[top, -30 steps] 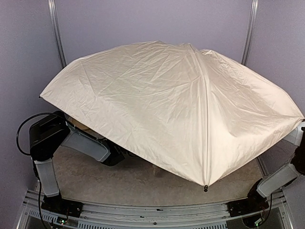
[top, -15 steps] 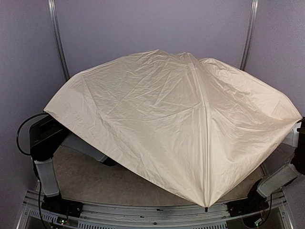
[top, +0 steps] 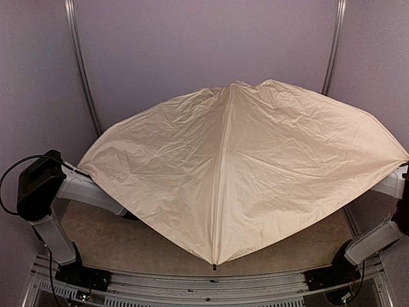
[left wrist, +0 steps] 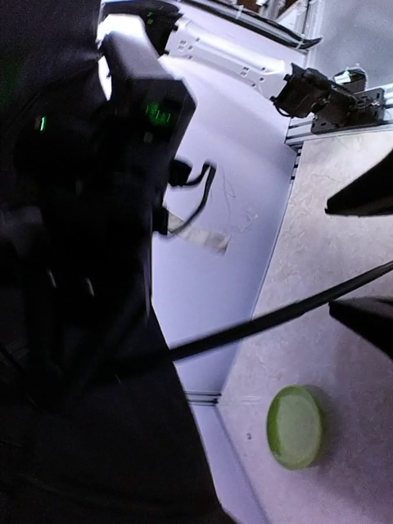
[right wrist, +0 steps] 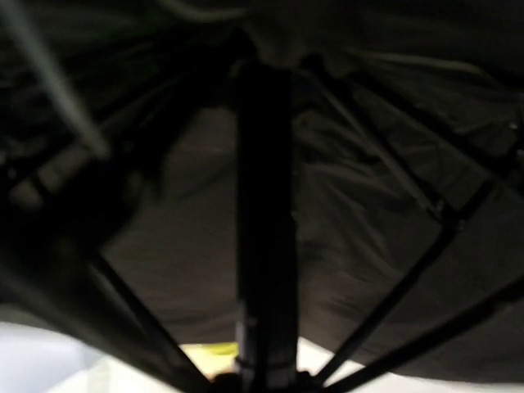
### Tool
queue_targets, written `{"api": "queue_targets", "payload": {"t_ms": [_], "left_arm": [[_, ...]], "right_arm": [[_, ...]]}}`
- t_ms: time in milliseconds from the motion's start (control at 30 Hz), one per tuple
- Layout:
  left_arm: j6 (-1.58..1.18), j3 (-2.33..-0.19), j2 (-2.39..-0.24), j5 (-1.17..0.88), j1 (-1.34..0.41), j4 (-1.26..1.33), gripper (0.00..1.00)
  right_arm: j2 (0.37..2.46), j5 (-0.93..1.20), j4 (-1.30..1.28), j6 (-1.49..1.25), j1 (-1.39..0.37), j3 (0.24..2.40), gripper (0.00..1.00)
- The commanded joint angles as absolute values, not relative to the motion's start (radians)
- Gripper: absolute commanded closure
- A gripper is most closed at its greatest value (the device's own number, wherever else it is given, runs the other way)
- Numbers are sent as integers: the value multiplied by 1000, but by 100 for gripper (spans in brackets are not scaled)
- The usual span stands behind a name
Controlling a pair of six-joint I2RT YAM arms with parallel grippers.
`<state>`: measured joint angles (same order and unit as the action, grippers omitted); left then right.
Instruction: Put away the umbrella
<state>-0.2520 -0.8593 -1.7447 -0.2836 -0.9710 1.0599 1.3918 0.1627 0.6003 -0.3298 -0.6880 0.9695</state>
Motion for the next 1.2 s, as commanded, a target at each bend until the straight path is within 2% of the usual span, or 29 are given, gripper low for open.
{"api": "queue_targets", "payload": {"t_ms": [0,200,500,700,900,1033,1167], "left_arm": [[-124,-772,-1678,-245,-1013,988,61],[54,-736,-1592,-269,-1080,732,54],[258,-827,-1378,-377,-1114,193,36],[298,-738,-1042,-367,-1096,175,27],[181,-728,-744,-215,-956,253,12],[28,-862,-786,-126,-823,246,12],[-136,-1090,-1009,-100,-748,152,1]], "right_arm": [[1356,42,585,-231,-640,1079,100],[1376,-20,643,-221,-616,1174,100],[1419,-103,716,-135,-532,1316,100],[1424,-12,652,-29,-456,1313,100],[1400,299,619,5,-439,1249,100],[1422,395,571,8,-475,1243,100],[1469,424,586,15,-561,1222,100]]}}
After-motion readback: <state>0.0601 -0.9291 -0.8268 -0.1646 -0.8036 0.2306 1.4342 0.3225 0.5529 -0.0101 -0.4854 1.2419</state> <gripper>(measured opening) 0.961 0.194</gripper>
